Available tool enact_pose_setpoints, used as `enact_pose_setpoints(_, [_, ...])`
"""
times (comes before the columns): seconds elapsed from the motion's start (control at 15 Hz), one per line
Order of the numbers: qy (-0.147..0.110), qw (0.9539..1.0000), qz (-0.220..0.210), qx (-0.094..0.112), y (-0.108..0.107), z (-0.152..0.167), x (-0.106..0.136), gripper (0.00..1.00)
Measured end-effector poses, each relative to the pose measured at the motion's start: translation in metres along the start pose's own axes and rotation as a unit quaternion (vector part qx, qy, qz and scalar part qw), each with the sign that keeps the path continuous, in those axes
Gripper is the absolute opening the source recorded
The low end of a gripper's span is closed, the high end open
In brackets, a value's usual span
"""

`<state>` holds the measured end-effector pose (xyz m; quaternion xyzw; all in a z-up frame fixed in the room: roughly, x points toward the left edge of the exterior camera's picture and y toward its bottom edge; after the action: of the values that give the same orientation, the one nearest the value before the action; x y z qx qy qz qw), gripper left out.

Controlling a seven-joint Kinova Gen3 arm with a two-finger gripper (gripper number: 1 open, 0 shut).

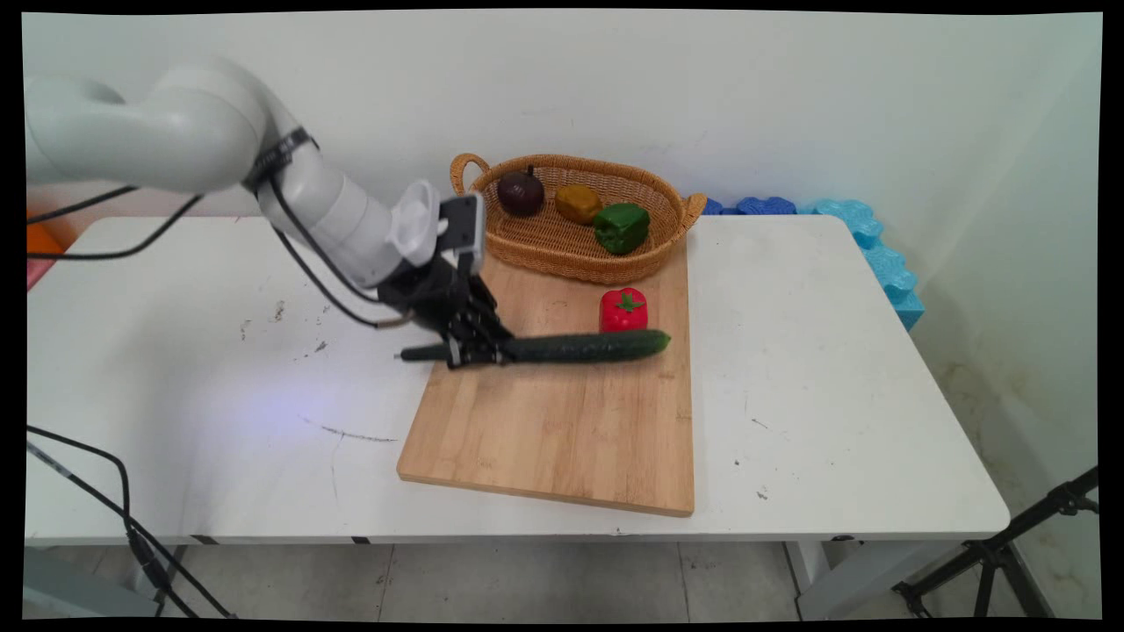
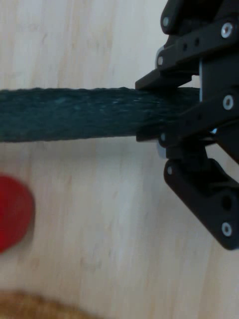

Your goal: Place the picked object in the vegetable basket

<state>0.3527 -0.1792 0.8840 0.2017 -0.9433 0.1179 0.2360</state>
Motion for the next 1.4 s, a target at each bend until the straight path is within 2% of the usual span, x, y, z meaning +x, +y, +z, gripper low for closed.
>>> enact_pose_setpoints(0.4, [0.006,0.9988,0.030,0.037,-0.052,-0.025,0.011,0.00])
enact_pose_setpoints(0.73, [0.005,0.9952,0.066,0.072,-0.109,-0.033,0.016,0.00])
enact_pose_setpoints(1.07, [0.006,0.9890,0.107,0.102,-0.163,-0.023,0.023,0.00])
enact_pose_setpoints(1.4, [0.007,0.9835,0.137,0.117,-0.202,-0.001,0.028,0.00])
